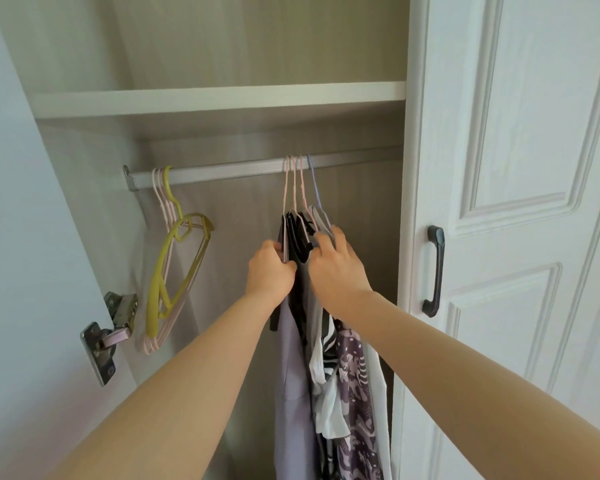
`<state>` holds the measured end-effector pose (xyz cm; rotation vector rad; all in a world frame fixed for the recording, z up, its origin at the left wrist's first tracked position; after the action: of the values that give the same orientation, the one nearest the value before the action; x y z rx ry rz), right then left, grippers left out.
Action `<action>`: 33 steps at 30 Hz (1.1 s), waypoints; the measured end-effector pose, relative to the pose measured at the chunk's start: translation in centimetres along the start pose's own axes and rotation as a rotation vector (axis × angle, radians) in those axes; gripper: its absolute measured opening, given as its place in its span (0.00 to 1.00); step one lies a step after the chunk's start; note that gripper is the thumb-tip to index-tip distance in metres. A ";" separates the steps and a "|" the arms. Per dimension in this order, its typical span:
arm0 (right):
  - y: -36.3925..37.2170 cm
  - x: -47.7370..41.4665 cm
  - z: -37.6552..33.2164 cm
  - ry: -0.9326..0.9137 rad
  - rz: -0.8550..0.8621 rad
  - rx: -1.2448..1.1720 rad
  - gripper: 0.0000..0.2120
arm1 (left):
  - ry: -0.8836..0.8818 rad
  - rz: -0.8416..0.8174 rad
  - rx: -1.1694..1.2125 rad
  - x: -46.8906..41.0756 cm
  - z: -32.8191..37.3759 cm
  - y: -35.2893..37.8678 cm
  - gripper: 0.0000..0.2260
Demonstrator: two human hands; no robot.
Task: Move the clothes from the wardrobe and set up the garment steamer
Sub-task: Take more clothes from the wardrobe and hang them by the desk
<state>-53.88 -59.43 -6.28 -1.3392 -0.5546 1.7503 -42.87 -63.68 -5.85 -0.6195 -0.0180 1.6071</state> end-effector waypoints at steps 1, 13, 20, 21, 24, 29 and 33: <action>0.2 -0.7 -0.3 0.005 0.033 0.007 0.13 | -0.003 0.020 0.035 -0.6 0.1 0.1 0.16; 0.0 -4.3 -2.7 -0.044 0.039 -0.004 0.08 | -0.230 0.149 0.620 -5.5 -0.5 -0.4 0.08; -0.8 -5.1 -3.1 0.164 -0.096 -0.203 0.18 | -0.227 0.159 0.620 -6.3 -1.6 -2.5 0.10; -1.0 -5.5 -3.1 0.201 -0.104 -0.239 0.16 | -0.216 0.166 0.622 -6.2 -1.6 -2.8 0.10; -1.5 -6.2 -3.2 0.288 -0.132 -0.366 0.14 | -0.186 0.185 0.630 -5.8 -0.6 -3.7 0.09; -3.5 -6.9 -3.2 0.372 -0.162 -0.605 0.15 | -0.146 0.200 0.659 -5.3 1.0 -4.7 0.09; -4.8 -5.9 -2.9 0.392 -0.176 -0.684 0.15 | -0.152 0.229 0.676 -3.9 1.5 -5.4 0.10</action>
<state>-49.01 -62.06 -0.25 -1.9686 -1.0596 1.1366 -38.53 -65.92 -1.13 0.0285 0.4802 1.7411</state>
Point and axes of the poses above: each hand's wrist, its own x-axis away from the middle knuckle, its own y-axis out of the palm, z = x × y, the point moved 1 cm from there along -x, towards the middle knuckle, and after that the axes turned 15 degrees about x, right-handed, at the moved point
